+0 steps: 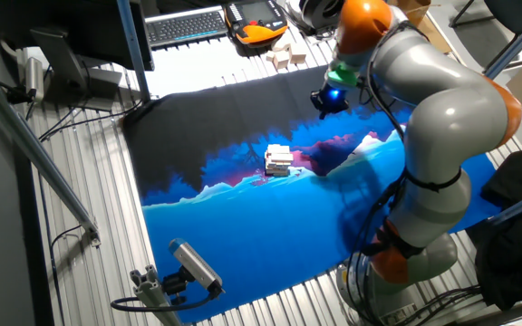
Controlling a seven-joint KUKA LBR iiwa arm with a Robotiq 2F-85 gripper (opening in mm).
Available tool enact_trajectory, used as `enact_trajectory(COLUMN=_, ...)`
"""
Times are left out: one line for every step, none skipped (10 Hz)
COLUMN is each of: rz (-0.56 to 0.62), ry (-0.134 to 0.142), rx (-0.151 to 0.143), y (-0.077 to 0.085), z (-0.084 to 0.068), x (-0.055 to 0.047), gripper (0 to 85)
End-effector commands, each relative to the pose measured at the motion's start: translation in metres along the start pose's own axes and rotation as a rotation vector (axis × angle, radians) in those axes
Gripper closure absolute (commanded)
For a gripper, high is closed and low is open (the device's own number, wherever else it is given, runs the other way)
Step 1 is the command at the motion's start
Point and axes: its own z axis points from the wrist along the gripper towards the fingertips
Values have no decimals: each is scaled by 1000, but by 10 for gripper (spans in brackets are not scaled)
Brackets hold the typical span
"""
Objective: Play Jenga
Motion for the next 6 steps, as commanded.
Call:
enact_trajectory(rz=-4, ry=-2, rx=-5, y=0, z=0, x=0, gripper=850)
enact_trajectory(rz=-35, ry=15, rx=-48, y=0, z=0, x=0, gripper=850)
enact_trajectory(rz=36, ry=18, rx=-68, y=0, z=0, x=0, gripper=850)
enact_trajectory(rz=26, ry=17, rx=-78, y=0, z=0, x=0, gripper=850)
enact_trajectory(rz=30, ry=33, rx=-77, y=0, z=0, x=0, gripper=850)
enact_trajectory(rz=44, ry=25, rx=-77, y=4, z=2, x=-1, gripper=850)
